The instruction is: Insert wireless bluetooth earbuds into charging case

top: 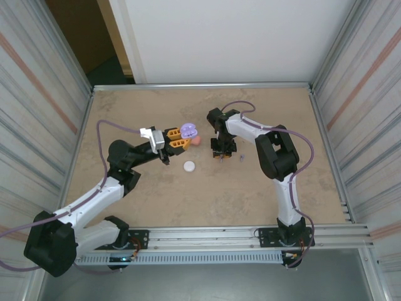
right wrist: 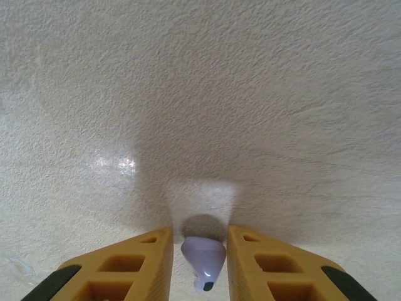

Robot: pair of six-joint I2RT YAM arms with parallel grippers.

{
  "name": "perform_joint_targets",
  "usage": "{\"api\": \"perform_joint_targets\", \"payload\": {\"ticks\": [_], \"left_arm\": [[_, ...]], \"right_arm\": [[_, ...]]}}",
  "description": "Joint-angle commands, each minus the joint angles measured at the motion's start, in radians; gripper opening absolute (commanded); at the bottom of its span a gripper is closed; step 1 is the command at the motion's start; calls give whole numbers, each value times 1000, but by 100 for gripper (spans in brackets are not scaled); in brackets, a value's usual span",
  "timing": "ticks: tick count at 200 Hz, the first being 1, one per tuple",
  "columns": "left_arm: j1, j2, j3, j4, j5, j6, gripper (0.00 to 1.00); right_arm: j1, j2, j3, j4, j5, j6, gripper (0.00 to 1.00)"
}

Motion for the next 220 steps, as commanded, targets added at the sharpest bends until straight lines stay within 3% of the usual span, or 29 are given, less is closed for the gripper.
{"api": "perform_joint_targets", "payload": {"ticks": [1,131,220], "left_arm": [[10,-26,-7,13,-5,20,0],[10,-34,-8,12,-7,23,0],[9,-18,-6,26,-3,20,0]], "right_arm": [[6,27,24,-38,3,6,27],[5,-29,11,-26,22,-21,17],[-6,-298,-148,120,-16,-97,17]]}}
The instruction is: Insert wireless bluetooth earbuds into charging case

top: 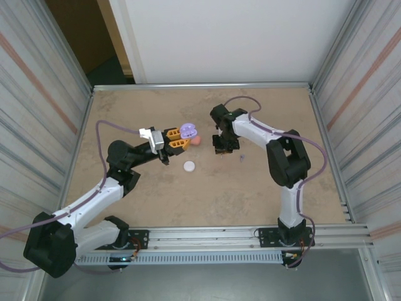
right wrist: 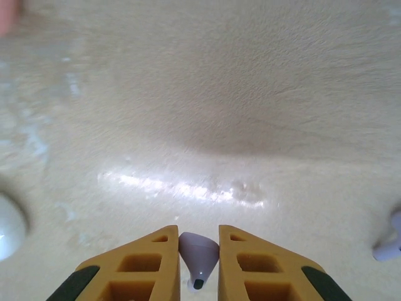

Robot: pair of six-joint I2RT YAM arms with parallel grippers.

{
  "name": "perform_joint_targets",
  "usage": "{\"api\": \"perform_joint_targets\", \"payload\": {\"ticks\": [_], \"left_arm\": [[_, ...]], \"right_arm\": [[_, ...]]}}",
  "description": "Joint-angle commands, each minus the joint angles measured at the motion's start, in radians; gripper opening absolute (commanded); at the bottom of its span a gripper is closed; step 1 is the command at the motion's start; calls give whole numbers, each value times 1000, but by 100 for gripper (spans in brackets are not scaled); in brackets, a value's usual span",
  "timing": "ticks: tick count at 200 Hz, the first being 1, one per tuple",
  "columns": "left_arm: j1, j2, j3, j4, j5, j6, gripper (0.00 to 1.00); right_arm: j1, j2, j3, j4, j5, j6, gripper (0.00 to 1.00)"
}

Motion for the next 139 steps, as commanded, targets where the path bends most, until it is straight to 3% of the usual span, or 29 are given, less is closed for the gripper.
{"api": "perform_joint_targets", "payload": {"ticks": [1,75,139], "left_arm": [[9,-10,-7,27,-3,16,0],[9,59,6,90,5,-22,0],[9,126,26,115,16,-41,0]], "right_arm": [[-6,-123,-48,54,-20,-44,17],[-35,-470,-189,173,-144,-116,16],[-59,-650,-197,242,-300,-152,16]]}}
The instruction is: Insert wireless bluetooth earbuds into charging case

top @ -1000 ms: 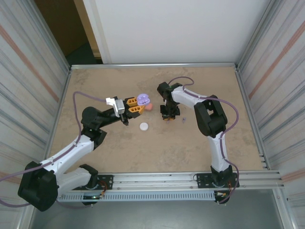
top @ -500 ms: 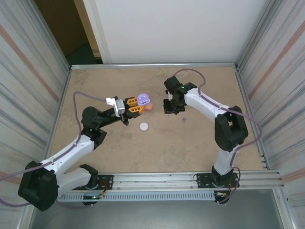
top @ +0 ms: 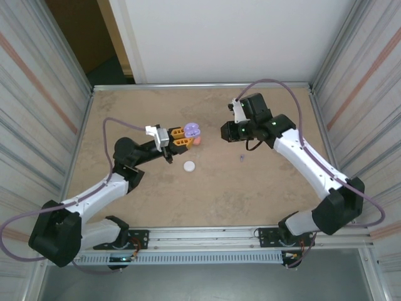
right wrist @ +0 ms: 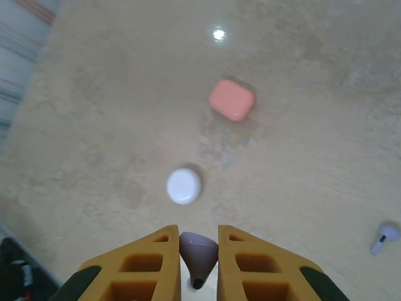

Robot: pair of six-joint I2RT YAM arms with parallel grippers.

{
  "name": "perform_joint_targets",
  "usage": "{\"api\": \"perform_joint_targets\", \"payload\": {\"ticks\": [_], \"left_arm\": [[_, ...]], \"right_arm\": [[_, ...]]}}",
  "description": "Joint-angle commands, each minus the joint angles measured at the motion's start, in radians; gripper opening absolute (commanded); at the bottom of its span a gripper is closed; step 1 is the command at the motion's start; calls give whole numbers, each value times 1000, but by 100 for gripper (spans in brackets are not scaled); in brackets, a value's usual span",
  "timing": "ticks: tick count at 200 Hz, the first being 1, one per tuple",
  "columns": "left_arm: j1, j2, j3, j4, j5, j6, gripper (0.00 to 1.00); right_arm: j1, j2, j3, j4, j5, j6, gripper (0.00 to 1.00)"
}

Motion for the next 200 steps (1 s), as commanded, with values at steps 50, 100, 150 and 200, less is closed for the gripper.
{"api": "perform_joint_targets", "payload": {"ticks": [50,100,150,200], "left_arm": [[9,58,40,71,24,-32,0],[8,101,59,83,53,-45,0],[8,142,70,97,69,-54,0],[8,159,74,102,82,-57,0]], "right_arm": [[-20,-156,13,103,-202,-49,15],[11,-183,58,137,-263,-67,14],[81,-148,152,86,-217,-130,14],[124,-97,222,52,-190,-161,14]]}}
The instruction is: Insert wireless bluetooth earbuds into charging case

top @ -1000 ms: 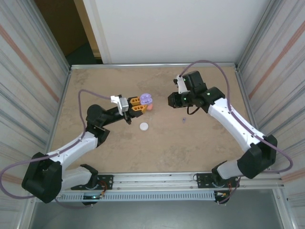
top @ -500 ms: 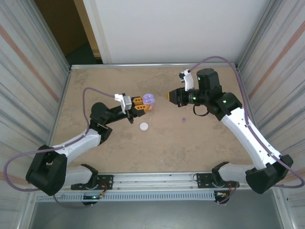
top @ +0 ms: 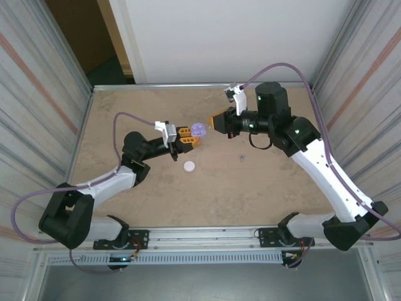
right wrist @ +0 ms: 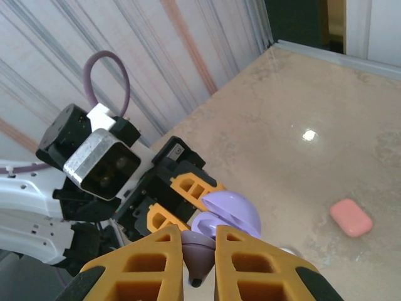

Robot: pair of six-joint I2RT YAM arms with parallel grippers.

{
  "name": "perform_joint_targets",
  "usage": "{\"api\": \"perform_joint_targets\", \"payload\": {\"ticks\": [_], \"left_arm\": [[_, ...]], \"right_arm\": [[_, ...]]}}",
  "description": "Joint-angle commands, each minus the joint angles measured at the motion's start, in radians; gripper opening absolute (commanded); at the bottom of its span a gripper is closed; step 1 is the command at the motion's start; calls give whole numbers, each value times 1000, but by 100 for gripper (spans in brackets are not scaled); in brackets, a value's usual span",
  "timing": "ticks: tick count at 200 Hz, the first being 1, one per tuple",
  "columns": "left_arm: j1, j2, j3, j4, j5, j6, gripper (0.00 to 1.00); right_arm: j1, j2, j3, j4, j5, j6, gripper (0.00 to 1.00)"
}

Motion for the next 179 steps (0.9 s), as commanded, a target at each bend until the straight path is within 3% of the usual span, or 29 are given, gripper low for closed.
{"api": "perform_joint_targets", "payload": {"ticks": [1,179], "left_arm": [[9,7,31,49,26,-10,0],[8,23,54,34,63,-26,0]], "right_arm": [[26,27,46,-35,24,-45,14],[120,128,130,-108,150,-157,13]]}}
